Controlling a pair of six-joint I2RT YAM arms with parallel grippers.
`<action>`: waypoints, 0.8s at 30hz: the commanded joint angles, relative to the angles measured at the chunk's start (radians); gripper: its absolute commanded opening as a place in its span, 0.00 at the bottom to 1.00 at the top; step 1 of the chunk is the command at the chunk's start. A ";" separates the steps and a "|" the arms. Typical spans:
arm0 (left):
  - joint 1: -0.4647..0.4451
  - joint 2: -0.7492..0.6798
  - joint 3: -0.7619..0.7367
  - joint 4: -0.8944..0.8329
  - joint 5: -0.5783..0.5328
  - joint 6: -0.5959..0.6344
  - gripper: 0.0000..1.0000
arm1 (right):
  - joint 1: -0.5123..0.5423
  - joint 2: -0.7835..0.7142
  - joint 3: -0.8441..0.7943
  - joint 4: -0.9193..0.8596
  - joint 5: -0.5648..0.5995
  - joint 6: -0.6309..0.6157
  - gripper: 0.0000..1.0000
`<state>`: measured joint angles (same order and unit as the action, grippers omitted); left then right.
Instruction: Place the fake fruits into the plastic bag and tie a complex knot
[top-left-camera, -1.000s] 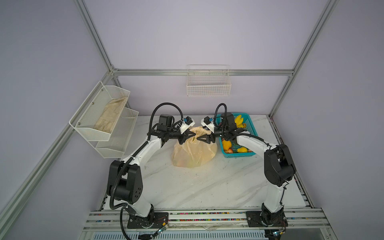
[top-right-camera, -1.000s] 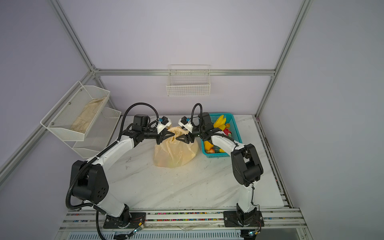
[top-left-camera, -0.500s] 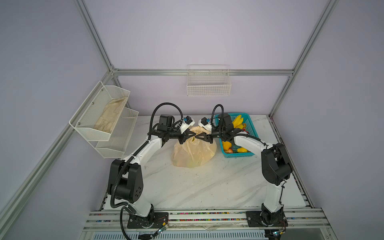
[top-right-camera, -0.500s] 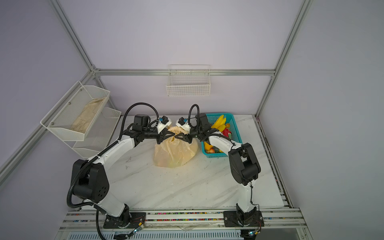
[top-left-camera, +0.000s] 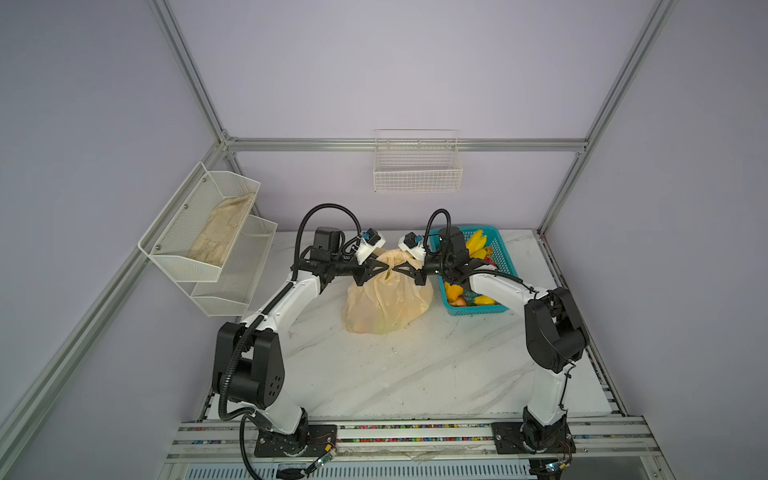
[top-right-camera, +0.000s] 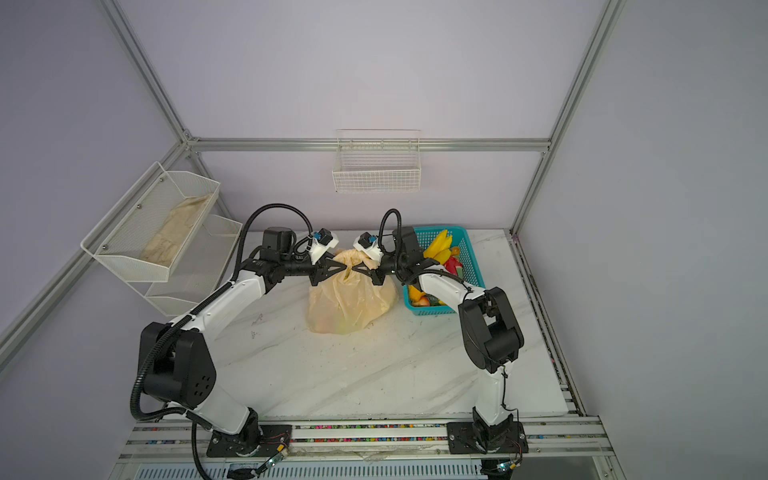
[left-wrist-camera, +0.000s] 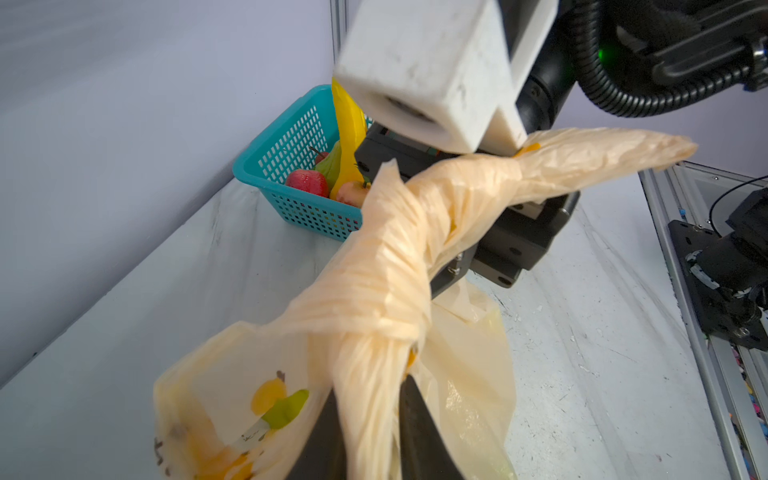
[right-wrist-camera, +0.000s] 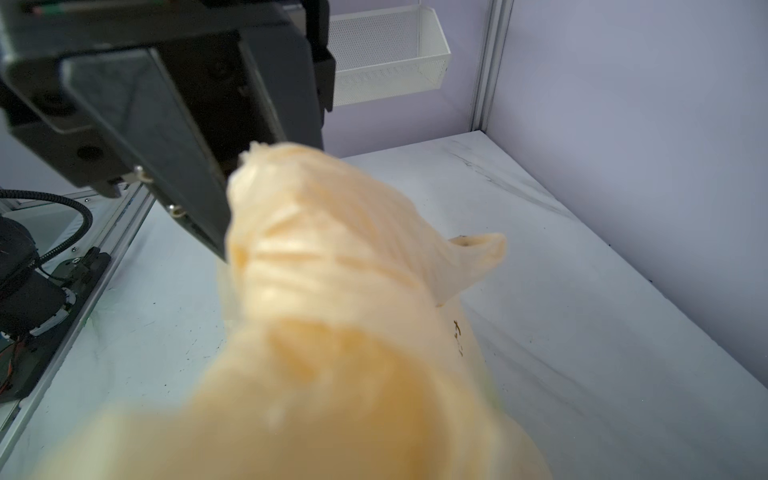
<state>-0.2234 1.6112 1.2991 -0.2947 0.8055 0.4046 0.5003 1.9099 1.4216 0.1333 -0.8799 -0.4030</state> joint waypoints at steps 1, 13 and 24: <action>0.006 -0.042 0.008 0.019 0.004 -0.010 0.09 | 0.002 -0.049 -0.018 0.088 0.016 0.075 0.00; 0.004 -0.103 -0.047 0.091 0.027 -0.080 0.00 | 0.001 -0.071 -0.021 0.121 0.239 0.284 0.00; -0.048 -0.085 -0.063 0.143 0.043 -0.116 0.00 | 0.044 -0.063 -0.053 0.252 0.280 0.428 0.00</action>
<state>-0.2466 1.5414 1.2755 -0.2077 0.8158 0.3050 0.5343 1.8736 1.3804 0.3058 -0.6403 -0.0383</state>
